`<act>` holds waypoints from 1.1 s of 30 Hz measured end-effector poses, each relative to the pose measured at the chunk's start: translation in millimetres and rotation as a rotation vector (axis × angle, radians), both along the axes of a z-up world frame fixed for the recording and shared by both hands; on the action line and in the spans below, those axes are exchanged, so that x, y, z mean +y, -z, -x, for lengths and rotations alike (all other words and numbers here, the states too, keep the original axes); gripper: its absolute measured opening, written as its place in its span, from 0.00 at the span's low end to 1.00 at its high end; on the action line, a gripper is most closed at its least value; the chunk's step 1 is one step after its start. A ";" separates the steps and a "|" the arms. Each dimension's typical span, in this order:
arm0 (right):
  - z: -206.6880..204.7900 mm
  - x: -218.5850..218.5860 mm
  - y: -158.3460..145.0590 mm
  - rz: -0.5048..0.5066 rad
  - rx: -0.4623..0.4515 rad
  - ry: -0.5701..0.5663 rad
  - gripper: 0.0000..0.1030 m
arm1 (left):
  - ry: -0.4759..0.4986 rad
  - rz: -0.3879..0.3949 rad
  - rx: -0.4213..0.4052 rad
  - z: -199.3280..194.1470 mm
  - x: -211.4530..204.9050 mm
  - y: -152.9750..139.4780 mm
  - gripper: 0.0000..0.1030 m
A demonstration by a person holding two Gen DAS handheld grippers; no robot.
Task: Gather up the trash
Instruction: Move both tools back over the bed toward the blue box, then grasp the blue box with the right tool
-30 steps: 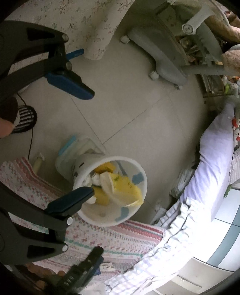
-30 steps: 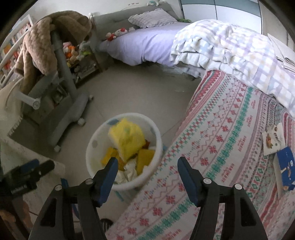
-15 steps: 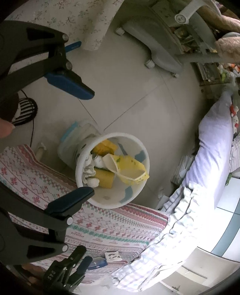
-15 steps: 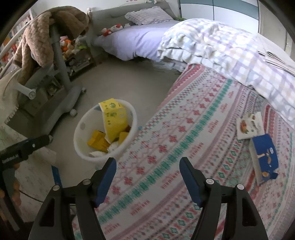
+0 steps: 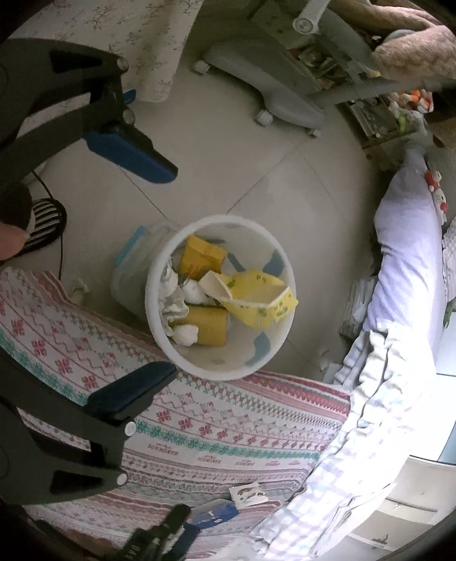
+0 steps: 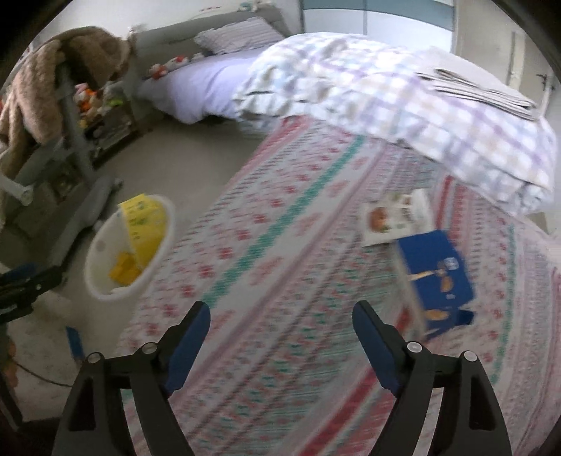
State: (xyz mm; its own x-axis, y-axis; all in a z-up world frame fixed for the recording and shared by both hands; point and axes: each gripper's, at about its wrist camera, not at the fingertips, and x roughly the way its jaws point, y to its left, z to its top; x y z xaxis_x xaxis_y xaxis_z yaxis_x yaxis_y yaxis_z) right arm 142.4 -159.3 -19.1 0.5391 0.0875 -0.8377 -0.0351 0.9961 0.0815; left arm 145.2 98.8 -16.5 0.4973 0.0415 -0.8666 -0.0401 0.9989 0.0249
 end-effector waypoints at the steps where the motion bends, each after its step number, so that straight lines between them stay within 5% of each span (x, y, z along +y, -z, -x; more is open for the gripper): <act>1: -0.5 -10.0 0.5 0.006 -0.003 0.020 0.83 | 0.004 0.000 0.001 -0.5 -3.1 0.3 0.98; 14: -2.9 -110.1 13.2 0.018 0.029 0.221 0.85 | 0.067 0.017 0.026 -13.0 -57.7 6.9 0.98; 33: -20.6 -141.5 54.8 -0.003 0.139 0.249 0.85 | 0.128 0.022 0.061 -25.3 -111.2 20.0 0.98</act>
